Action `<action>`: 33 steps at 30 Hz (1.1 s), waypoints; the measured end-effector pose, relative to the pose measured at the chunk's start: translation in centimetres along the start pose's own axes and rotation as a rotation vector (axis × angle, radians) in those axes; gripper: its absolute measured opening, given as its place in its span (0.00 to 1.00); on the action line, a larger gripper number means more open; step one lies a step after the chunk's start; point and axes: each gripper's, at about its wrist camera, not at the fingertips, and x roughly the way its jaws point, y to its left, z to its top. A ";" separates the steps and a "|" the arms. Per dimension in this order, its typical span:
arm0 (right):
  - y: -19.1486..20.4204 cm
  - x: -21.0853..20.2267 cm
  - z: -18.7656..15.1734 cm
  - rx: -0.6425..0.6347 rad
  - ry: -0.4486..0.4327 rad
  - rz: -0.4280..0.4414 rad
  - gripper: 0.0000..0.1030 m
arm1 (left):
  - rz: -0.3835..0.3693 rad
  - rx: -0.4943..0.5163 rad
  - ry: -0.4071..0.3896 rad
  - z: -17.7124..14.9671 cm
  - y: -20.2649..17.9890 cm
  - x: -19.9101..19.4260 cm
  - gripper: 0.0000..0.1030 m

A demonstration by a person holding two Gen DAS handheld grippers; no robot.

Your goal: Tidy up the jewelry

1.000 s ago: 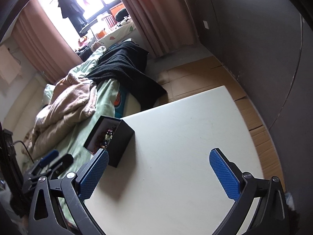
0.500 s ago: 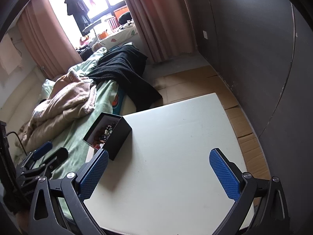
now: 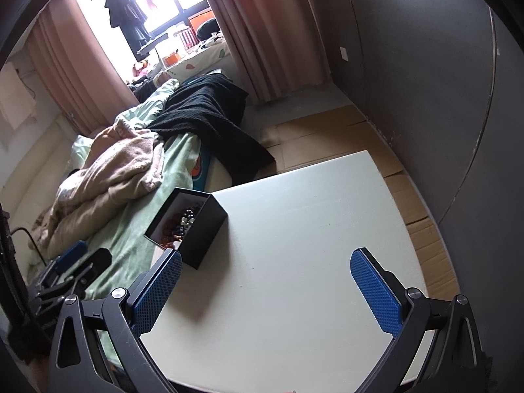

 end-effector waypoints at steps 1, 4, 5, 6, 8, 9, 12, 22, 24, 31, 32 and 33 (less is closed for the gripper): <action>0.1 -0.1 0.0 -0.002 -0.002 -0.003 1.00 | 0.001 0.000 -0.002 0.0 0.0 -0.1 0.99; 0.1 -0.2 0.0 -0.001 -0.004 -0.006 1.00 | 0.002 -0.003 -0.007 0.0 0.1 -0.3 0.99; 0.1 -0.2 0.0 -0.002 -0.006 -0.011 1.00 | 0.001 -0.005 -0.009 0.0 0.2 -0.3 0.99; 0.1 -0.4 0.0 0.001 -0.013 -0.018 1.00 | 0.000 -0.007 -0.010 0.0 0.2 -0.4 0.99; 0.1 -0.7 0.1 0.004 -0.026 -0.017 1.00 | 0.001 -0.007 -0.012 0.1 0.2 -0.5 0.99; 0.2 -0.9 0.1 0.004 -0.030 -0.015 1.00 | 0.001 -0.005 -0.012 0.1 0.2 -0.4 0.99; 0.1 -1.0 0.1 0.003 -0.032 -0.020 1.00 | 0.002 0.001 -0.011 0.1 0.0 -0.4 0.99; 0.1 -0.8 0.0 -0.009 -0.023 -0.029 1.00 | 0.014 0.009 -0.023 0.0 -0.2 -0.7 0.99; 0.1 -0.8 0.0 -0.010 -0.019 -0.029 1.00 | 0.015 0.009 -0.019 0.0 -0.3 -0.7 0.99; 0.2 -0.8 0.1 -0.011 -0.017 -0.032 1.00 | 0.024 0.007 -0.024 0.1 -0.1 -0.8 0.99; 0.2 -0.7 0.1 -0.011 -0.016 -0.032 1.00 | 0.023 0.006 -0.024 0.1 -0.1 -0.8 0.99; 0.1 -0.7 0.1 -0.011 -0.015 -0.033 1.00 | 0.024 0.007 -0.023 0.1 0.0 -0.8 0.99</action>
